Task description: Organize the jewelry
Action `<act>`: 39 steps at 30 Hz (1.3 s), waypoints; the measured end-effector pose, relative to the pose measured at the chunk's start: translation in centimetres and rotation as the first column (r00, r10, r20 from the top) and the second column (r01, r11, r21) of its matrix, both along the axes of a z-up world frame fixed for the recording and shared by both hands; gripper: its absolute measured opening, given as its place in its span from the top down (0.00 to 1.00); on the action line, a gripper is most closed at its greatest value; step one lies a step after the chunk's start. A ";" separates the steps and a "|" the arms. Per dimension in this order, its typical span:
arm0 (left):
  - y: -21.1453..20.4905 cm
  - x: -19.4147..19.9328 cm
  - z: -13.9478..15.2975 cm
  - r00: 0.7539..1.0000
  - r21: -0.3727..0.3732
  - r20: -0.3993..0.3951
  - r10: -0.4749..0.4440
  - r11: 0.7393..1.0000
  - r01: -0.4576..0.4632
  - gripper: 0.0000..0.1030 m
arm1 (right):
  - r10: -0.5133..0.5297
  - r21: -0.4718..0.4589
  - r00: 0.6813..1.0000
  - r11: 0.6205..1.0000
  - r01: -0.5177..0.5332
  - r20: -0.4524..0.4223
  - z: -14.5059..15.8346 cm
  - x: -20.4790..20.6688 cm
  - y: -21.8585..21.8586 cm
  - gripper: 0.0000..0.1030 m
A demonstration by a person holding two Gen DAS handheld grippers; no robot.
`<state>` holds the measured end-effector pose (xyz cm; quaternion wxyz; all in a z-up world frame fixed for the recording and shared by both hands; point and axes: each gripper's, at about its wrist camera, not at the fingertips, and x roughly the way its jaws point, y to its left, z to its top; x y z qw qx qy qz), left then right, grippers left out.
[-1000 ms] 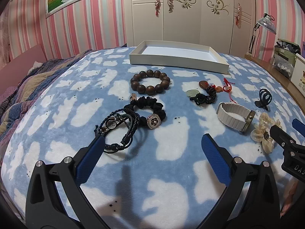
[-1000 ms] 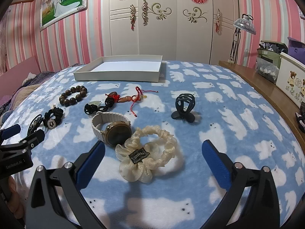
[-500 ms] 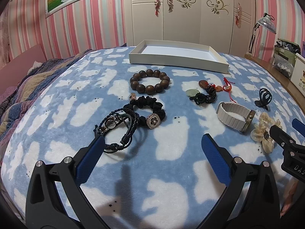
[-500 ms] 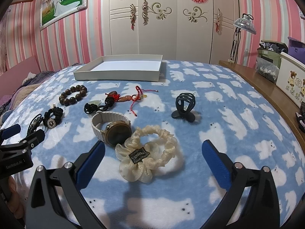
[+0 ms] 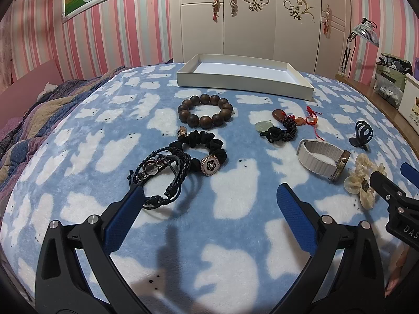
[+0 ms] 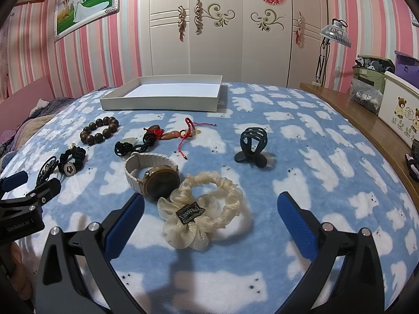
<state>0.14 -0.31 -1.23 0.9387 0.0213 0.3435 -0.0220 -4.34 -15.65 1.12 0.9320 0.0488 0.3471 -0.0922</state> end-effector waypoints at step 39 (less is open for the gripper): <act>1.3 2.0 -0.2 0.992 -0.081 -0.122 -0.042 0.996 0.033 0.03 | 0.054 0.064 0.998 0.997 -0.052 -0.041 0.1 0.8 -0.3 0.02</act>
